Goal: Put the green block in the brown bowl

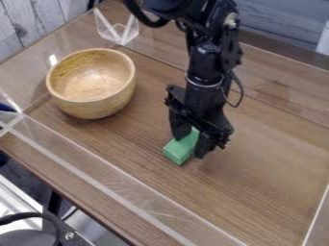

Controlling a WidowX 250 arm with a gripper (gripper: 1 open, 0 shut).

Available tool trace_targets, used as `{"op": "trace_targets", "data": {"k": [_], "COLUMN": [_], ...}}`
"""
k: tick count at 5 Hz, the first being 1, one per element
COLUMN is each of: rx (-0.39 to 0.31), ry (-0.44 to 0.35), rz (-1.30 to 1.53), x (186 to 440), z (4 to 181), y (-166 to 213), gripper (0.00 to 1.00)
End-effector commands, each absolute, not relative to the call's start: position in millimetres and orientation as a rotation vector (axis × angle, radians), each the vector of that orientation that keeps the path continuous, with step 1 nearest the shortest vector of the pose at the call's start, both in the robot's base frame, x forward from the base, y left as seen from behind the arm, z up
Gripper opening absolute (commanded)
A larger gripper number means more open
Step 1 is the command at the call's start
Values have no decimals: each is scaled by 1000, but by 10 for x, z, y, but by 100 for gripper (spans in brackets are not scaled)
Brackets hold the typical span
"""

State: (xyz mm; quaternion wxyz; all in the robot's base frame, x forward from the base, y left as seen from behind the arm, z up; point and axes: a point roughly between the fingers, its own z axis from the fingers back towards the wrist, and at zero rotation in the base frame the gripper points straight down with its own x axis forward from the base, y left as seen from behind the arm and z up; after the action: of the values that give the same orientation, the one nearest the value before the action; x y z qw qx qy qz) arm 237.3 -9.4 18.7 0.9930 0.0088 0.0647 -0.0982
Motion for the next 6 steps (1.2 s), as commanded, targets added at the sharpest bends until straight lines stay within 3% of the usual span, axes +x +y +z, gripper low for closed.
{"op": "trace_targets", "data": {"k": [1, 3, 5, 6], "rx": [14, -14, 30, 55], "ry": [204, 266, 295, 196], "rz": [-215, -219, -168, -128], "x": [2189, 2136, 2177, 2255], "z": [112, 277, 598, 804], "y": [-73, -137, -67, -45], "gripper": [0, 0, 0, 0]}}
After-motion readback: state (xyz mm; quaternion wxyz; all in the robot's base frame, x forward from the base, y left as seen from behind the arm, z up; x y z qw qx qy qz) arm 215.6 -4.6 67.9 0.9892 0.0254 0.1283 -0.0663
